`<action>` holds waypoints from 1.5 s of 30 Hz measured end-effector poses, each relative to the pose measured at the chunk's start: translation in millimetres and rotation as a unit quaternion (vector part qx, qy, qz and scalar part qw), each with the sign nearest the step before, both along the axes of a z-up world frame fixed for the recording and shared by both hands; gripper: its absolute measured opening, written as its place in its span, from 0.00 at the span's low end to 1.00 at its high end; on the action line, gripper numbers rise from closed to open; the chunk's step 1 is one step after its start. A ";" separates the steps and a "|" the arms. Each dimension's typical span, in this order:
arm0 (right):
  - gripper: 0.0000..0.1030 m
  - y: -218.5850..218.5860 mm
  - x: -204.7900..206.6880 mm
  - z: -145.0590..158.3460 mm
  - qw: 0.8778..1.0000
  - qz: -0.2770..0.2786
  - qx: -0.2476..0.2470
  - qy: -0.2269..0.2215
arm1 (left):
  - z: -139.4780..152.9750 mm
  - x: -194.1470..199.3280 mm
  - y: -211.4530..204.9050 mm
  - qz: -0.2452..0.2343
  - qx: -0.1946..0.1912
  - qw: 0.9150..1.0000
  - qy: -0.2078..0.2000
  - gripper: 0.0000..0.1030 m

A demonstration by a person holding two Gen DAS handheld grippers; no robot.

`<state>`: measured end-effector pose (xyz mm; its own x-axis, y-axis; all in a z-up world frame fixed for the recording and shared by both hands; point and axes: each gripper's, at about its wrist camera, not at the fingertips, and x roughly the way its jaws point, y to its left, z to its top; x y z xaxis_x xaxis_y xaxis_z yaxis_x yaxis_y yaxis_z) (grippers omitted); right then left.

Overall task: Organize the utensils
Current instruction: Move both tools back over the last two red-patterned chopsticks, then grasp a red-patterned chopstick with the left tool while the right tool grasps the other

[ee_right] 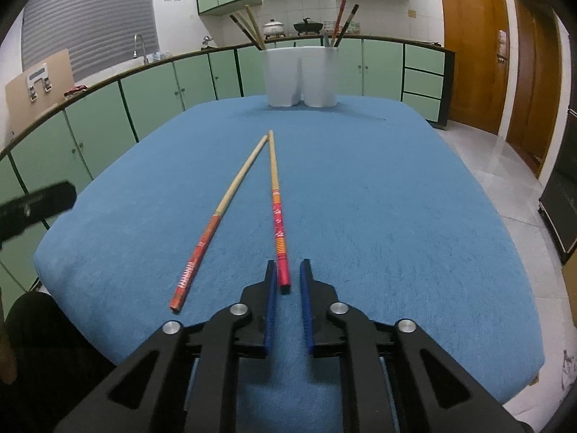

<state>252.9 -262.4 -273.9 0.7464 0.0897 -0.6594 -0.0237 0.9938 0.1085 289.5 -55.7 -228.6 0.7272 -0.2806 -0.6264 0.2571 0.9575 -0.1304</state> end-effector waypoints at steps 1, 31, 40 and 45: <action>0.07 -4.2 0.0 -0.4 1.000 -0.011 0.001 0.000 | -1.9 -0.7 -4.3 -0.003 0.001 1.000 0.002 0.63; 0.11 -31.7 -20.8 -1.2 1.000 -0.020 0.002 -0.006 | -52.3 -6.3 -63.6 -0.021 0.022 0.999 0.028 0.18; 0.12 -29.6 -23.4 0.2 1.000 -0.018 0.002 -0.003 | -53.5 0.6 -63.1 -0.045 0.031 0.998 0.029 0.36; 0.12 -25.6 -24.7 3.4 1.000 -0.014 0.000 -0.008 | -53.8 0.9 -61.0 -0.059 0.012 0.998 0.036 0.06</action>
<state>228.2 -288.0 -270.5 0.7586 0.0676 -0.6480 0.0034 0.9942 0.1078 290.4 -116.7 -282.4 0.6432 -0.3452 -0.6835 0.3590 0.9244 -0.1290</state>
